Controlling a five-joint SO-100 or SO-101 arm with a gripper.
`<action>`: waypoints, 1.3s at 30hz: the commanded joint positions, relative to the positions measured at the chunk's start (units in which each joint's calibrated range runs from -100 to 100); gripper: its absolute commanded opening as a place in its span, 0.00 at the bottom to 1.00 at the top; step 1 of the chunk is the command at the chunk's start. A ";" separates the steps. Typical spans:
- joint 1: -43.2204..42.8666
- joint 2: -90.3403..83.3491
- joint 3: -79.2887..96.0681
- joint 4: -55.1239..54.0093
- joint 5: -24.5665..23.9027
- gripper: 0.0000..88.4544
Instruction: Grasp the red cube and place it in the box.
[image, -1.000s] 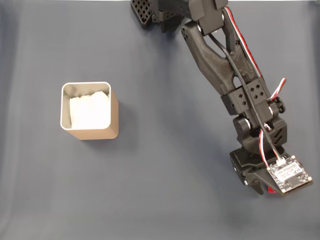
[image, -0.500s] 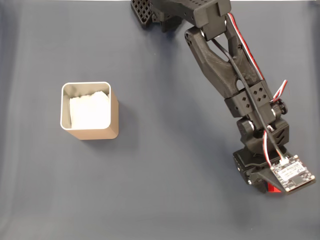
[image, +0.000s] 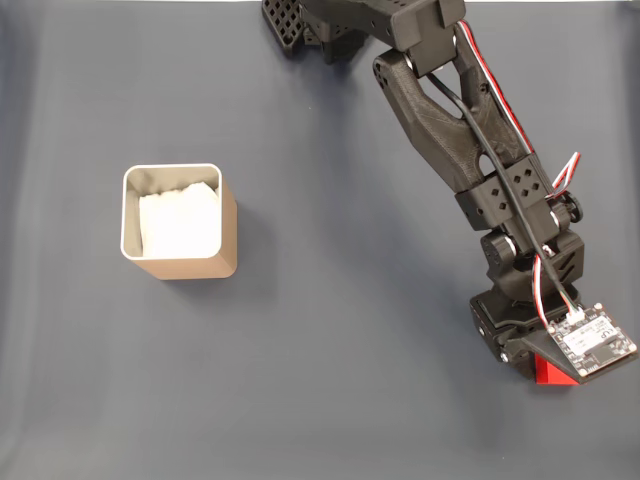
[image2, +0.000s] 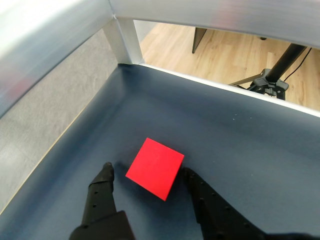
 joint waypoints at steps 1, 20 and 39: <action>-0.32 -1.55 -2.95 0.87 0.59 0.37; 0.32 -2.41 -3.04 2.35 1.51 0.22; 0.82 -2.93 -3.04 0.05 0.54 0.39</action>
